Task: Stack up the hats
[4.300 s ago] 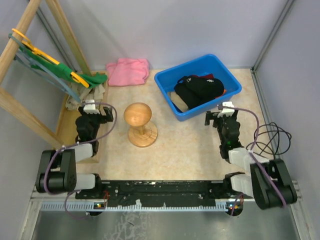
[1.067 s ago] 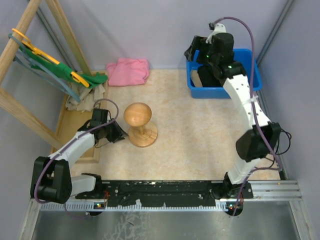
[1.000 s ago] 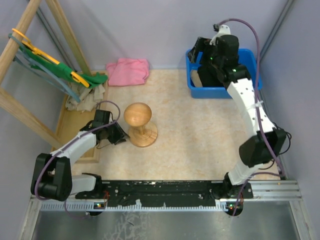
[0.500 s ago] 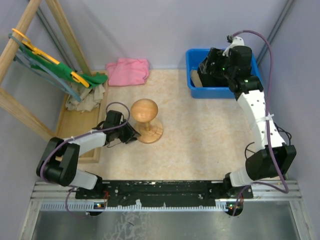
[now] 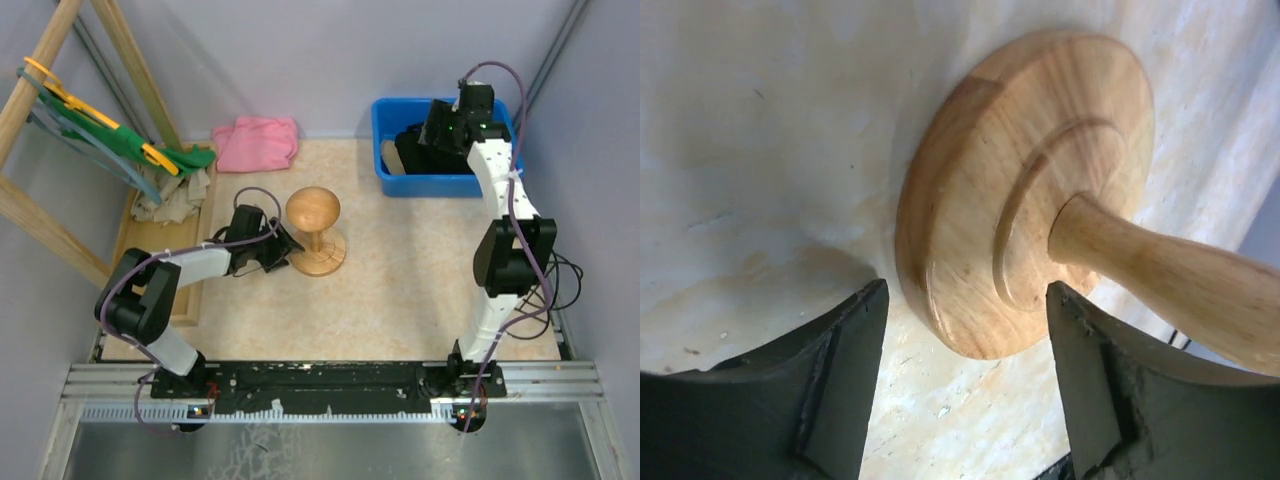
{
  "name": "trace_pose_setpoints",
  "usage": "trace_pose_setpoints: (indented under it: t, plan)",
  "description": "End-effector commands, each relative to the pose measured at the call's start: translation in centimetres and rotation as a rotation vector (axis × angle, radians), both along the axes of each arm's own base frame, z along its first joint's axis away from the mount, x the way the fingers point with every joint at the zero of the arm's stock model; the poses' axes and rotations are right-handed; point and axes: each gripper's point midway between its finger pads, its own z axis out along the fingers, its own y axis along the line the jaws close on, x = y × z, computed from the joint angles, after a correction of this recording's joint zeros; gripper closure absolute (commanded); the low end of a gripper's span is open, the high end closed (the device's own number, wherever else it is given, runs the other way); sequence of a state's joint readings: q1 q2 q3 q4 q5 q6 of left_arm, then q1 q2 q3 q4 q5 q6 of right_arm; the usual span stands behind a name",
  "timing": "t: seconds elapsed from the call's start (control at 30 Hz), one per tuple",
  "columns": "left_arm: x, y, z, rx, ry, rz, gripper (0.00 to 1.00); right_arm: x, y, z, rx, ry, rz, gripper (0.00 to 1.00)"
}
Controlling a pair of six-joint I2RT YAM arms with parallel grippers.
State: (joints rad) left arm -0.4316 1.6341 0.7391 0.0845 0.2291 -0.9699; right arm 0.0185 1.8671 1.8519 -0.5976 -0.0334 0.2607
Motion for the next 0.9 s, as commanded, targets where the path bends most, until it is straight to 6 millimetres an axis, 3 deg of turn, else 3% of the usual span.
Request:
trace_pose_setpoints:
  t: [0.0, 0.17, 0.33, 0.47, 0.57, 0.7, 0.87]
  plan:
    - [0.1, 1.7, 0.9, 0.114, -0.051, 0.0, 0.26, 2.3, -0.9, 1.5, -0.04, -0.053, -0.027, 0.11]
    - [-0.1, 3.6, 4.0, 0.201, -0.13, 0.012, 0.01, 4.2, -1.8, 0.5, -0.084, -0.071, -0.059, 0.1]
    - [0.6, 4.2, 6.8, 0.217, -0.209, 0.031, 0.01, 5.0, -2.1, 1.0, -0.108, -0.086, -0.062, 0.09]
    - [1.0, 3.6, 8.4, 0.183, -0.291, -0.008, 0.02, 5.5, -2.4, 1.2, -0.128, -0.098, -0.067, 0.08]
    - [1.2, 3.6, 9.2, 0.16, -0.311, 0.016, 0.05, 6.8, -2.7, -0.2, -0.141, -0.073, -0.077, 0.08]
    - [1.5, 3.3, 11.1, 0.161, -0.338, -0.024, 0.01, 8.8, -2.6, -2.2, -0.134, -0.053, -0.078, 0.09]
    - [2.3, 2.4, 14.5, 0.157, -0.401, -0.094, 0.01, 9.2, -2.7, -3.2, -0.14, -0.035, -0.079, 0.14]
